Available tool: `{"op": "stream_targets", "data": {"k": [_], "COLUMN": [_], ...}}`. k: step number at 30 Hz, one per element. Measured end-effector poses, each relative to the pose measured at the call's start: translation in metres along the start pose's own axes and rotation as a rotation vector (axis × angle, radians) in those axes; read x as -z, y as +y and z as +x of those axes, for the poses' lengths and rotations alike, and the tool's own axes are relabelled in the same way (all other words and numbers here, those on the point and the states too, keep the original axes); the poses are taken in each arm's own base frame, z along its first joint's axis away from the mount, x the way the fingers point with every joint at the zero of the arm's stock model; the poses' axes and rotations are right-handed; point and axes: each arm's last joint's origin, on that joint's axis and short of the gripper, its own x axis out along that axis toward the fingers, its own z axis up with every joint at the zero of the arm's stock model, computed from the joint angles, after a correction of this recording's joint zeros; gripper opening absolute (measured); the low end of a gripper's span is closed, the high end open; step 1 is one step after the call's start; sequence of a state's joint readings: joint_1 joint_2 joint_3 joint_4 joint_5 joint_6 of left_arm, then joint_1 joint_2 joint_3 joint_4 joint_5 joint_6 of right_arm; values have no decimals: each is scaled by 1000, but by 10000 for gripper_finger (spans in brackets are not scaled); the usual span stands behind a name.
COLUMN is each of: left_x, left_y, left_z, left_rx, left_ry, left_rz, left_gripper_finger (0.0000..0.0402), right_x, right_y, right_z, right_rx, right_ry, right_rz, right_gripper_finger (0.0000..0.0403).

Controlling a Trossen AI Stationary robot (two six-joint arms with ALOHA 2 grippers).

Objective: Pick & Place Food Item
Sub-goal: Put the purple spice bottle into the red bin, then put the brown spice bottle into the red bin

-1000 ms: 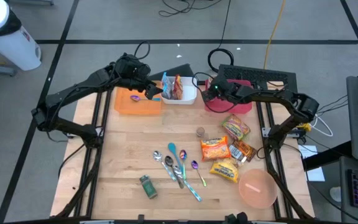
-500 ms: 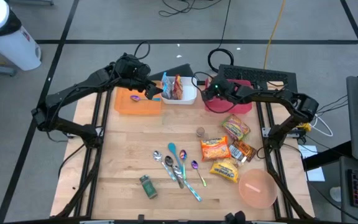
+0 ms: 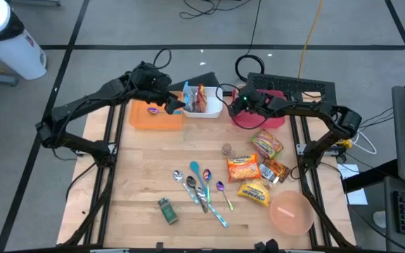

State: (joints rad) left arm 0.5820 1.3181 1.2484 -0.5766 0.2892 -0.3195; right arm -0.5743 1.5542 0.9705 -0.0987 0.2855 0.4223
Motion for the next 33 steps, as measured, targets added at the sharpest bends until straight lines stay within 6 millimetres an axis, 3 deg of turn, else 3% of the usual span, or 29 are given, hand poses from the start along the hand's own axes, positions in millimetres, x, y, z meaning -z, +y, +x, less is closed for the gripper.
{"op": "stream_targets", "data": {"k": [8, 14, 18, 25, 29, 33], "left_x": [1, 2, 3, 7, 13, 21], "left_y": [-4, -6, -9, -21, -35, -52], "left_z": [1, 2, 2, 4, 5, 7], "left_rx": [10, 17, 27, 170, 330, 404], "left_ry": [6, 7, 13, 65, 124, 149], "left_rz": [0, -10, -6, 62, 116, 203], "left_gripper_finger": [319, 319, 319, 319, 319, 319], "right_x": [-7, -21, -34, -56, -63, -64], "right_y": [-2, -3, 1, 9, 15, 25], "right_z": [-13, -38, -64, -105, -120, -127], "right_rx": [-7, -57, -214, -672, -875, -960], "right_ry": [-36, -127, -211, -347, -371, -386], "right_rz": [-35, -31, -21, -2, 72, 143], "right_gripper_finger": [265, 265, 265, 265, 265, 265]}}
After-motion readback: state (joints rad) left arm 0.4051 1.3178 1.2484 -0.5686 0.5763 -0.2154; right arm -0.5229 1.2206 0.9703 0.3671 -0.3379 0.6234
